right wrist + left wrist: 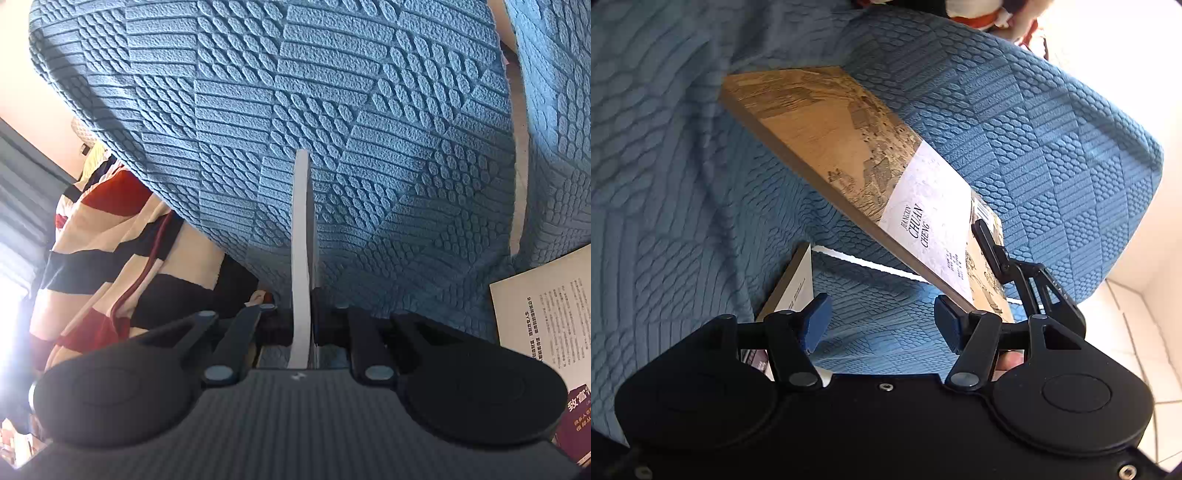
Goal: Organize objects
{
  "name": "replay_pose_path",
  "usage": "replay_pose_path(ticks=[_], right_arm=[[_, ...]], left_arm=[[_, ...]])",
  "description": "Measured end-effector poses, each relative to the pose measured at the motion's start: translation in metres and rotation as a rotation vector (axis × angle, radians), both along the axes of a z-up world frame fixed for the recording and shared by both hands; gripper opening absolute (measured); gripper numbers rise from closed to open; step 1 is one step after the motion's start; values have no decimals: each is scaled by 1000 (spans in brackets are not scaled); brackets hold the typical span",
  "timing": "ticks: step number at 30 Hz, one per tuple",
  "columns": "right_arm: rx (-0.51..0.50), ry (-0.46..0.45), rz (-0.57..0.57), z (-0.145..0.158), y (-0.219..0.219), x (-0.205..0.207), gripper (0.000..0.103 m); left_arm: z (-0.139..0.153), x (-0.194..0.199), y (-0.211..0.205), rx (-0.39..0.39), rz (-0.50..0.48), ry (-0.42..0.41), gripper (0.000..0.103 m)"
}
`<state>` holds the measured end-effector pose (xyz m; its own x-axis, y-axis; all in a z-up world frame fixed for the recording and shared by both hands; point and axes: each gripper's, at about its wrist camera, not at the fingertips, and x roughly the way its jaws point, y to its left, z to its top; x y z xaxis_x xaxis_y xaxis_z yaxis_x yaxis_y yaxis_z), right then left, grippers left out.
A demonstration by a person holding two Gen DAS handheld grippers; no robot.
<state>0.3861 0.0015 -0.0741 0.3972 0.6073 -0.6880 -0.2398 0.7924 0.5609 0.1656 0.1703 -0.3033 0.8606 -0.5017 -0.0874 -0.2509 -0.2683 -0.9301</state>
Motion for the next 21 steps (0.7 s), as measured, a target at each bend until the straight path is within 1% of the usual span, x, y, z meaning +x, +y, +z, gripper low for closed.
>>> replay_pose_path(ticks=[2,3,5,8,11,13,16,18,19,21], right_arm=[[4,3,0,-1,-2,1,12],[2,8,-2,-2,-3,2,11],[10,14,-2,-4,-5,2,11],[17,12,-3,-5,-8,2,11],[28,22,-7,-7,-11,2,11],[32,23,-7,-7,-13,1,11],[38,21,-9,-8,-16,-2,11],[26,14,-4,-8,-17,-3,10],[19,8,1,-8,-17,-3,10],[0,-9,11,-7,-18,-5,10]], left_arm=[[-2,-7,2,-28,18,-5,60],[-2,-10,3,-43,39,-17,68],[-2,-13,9,-65,80,-36,73],[-3,-8,15,-65,96,-36,74],[-11,0,11,-83,98,1,75],[-19,9,5,-90,86,20,75],[-26,28,3,-48,53,54,73],[-30,37,5,-42,73,73,72],[-31,41,7,-47,83,83,70],[-33,44,10,-52,104,93,60]])
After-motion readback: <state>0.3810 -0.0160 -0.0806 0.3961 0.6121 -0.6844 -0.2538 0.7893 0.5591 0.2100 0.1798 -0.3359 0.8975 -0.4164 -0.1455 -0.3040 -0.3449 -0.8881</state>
